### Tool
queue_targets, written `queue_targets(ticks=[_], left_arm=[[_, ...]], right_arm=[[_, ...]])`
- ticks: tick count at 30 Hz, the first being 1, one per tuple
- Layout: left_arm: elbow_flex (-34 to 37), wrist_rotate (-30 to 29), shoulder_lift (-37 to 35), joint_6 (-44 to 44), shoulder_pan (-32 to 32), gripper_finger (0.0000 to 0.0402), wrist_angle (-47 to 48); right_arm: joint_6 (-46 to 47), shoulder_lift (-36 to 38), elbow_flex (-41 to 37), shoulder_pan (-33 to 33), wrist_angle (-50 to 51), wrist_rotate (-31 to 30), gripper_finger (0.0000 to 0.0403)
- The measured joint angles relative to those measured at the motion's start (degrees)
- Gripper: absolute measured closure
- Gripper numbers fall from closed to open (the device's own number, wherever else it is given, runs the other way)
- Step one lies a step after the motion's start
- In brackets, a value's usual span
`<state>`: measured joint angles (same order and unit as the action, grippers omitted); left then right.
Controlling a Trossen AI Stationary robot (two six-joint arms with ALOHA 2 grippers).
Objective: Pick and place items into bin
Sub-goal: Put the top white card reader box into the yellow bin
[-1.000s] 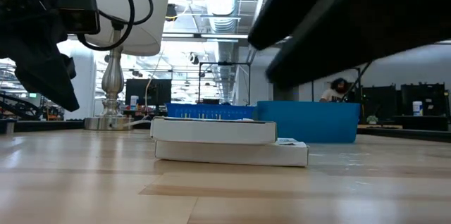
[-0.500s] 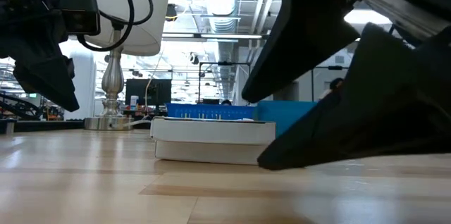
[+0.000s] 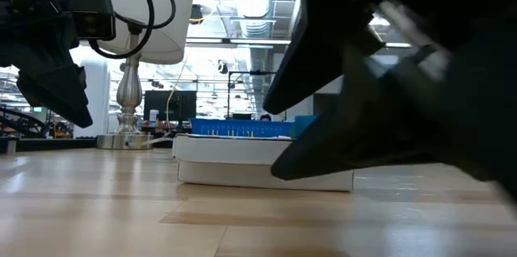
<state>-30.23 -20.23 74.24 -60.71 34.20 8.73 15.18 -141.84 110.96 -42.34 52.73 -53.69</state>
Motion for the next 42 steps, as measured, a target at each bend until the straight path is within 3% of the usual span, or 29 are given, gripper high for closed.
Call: queue_targets(ticks=[10, 23, 42], left_arm=[[0.0, 0.0, 0.0, 0.3, 0.0, 0.0197, 0.0], [0.0, 0.1, 0.0, 1.6, 0.0, 0.0197, 0.0], [0.0, 0.3, 0.0, 1.6, 0.0, 0.0197, 1.5]], right_arm=[[0.0, 0.0, 0.0, 1.9, 0.1, 0.2, 0.0192], [-0.4, 0.0, 0.0, 3.7, -0.5, 4.7, 0.0210], [8.0, 0.3, -2.4, 4.6, -3.0, 7.1, 0.0339]])
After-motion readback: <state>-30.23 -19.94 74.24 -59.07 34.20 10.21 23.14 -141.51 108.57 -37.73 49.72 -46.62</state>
